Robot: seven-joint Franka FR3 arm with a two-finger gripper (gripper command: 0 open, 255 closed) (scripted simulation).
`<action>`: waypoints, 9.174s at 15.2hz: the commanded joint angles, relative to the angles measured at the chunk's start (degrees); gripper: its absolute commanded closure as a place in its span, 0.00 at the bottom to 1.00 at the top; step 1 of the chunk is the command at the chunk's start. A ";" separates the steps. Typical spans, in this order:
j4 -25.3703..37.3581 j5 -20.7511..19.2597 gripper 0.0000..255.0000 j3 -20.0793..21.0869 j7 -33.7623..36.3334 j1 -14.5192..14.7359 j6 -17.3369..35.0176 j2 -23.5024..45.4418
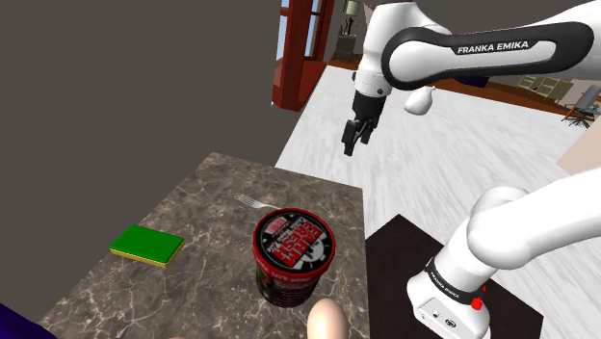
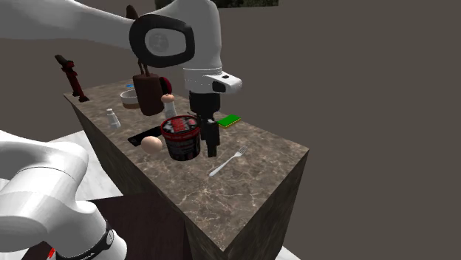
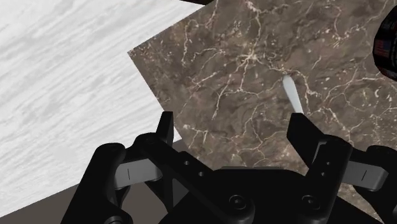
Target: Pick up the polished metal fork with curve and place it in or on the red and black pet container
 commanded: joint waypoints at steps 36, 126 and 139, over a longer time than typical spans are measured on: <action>15.34 -3.99 0.00 9.05 6.04 8.47 35.62 47.67; 2.84 12.16 1.00 22.29 18.27 17.74 16.33 13.20; 5.37 12.32 0.00 21.45 17.95 17.84 12.16 11.50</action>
